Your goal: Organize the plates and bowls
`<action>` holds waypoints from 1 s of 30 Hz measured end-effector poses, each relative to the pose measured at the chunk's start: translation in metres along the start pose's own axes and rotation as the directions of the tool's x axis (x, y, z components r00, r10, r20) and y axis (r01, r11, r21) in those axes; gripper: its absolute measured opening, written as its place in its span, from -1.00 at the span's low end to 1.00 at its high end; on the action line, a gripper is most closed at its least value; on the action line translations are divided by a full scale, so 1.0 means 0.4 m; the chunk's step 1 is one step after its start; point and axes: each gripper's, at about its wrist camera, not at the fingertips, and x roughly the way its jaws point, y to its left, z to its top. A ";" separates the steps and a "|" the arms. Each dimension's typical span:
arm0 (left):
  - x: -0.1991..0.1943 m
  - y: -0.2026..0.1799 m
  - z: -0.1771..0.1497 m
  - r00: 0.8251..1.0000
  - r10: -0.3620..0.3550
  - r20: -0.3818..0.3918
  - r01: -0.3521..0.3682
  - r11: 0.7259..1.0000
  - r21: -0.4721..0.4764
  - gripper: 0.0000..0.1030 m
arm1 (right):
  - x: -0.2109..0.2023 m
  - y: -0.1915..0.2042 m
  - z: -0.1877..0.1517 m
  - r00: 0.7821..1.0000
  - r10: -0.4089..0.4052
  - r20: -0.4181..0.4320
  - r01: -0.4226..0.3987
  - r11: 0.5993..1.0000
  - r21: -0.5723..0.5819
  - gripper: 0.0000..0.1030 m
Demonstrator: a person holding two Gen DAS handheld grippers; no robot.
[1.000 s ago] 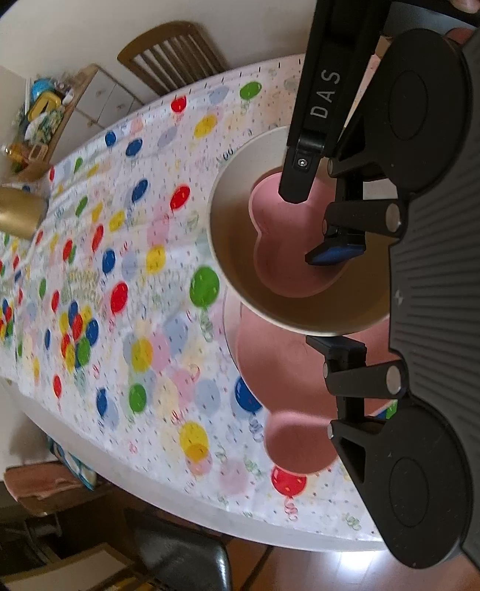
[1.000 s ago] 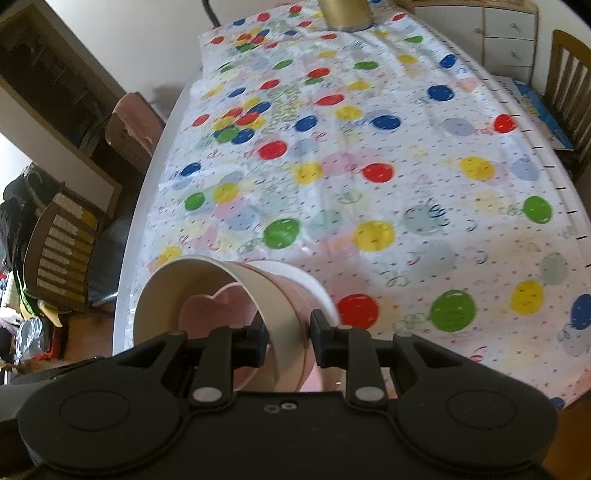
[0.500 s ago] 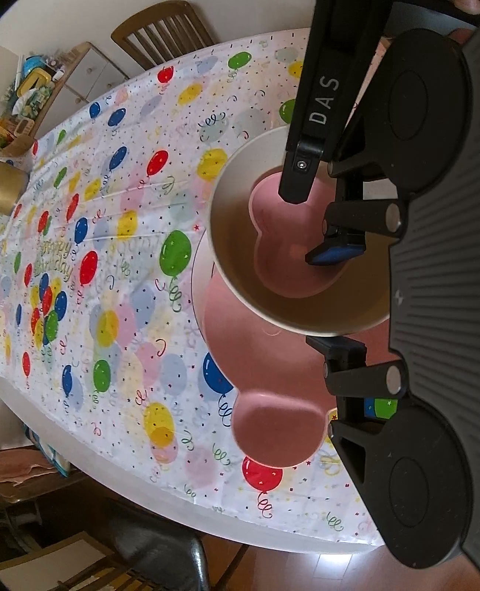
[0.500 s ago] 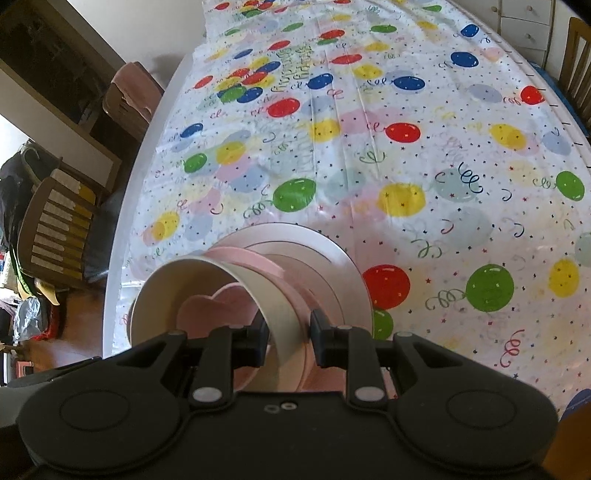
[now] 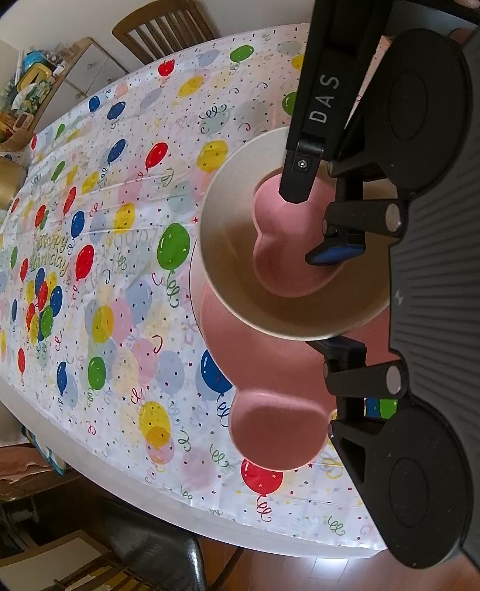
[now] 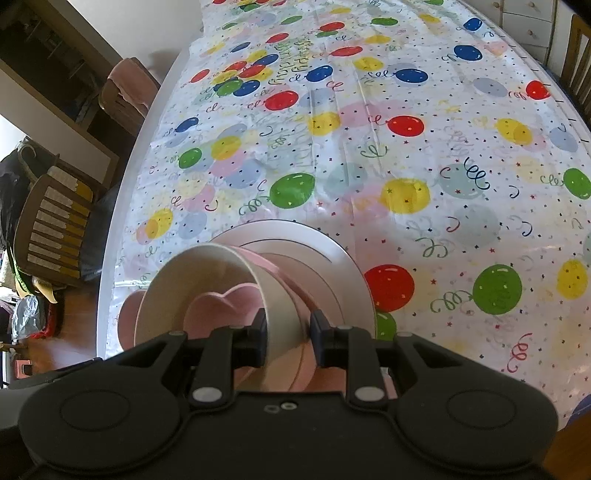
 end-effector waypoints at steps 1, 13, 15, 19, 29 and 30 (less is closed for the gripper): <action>-0.002 0.000 -0.001 1.000 -0.001 0.003 0.001 1.000 -0.001 -0.25 | 0.000 0.000 0.000 1.000 0.000 -0.001 0.000 1.000 -0.002 -0.53; -0.039 -0.007 -0.015 0.998 -0.028 0.053 0.027 0.999 0.018 -0.14 | -0.047 -0.007 -0.007 0.999 0.038 0.028 -0.037 0.999 -0.027 -0.39; -0.047 -0.007 -0.020 0.997 -0.036 0.062 0.034 0.999 0.020 -0.04 | -0.059 -0.010 -0.010 0.999 0.040 0.035 -0.039 0.999 -0.033 -0.37; -0.070 -0.008 -0.029 0.995 -0.056 0.085 0.053 0.998 0.028 0.00 | -0.086 -0.013 -0.018 0.997 0.046 0.060 -0.043 0.998 -0.052 -0.27; -0.152 0.006 -0.065 0.983 -0.068 0.171 0.062 0.997 0.040 0.18 | -0.167 -0.018 -0.046 0.989 0.091 0.117 -0.081 0.993 -0.088 -0.01; -0.161 0.007 -0.069 0.982 -0.070 0.177 0.063 0.997 0.042 0.18 | -0.177 -0.015 -0.052 0.988 0.092 0.125 -0.080 0.992 -0.097 0.03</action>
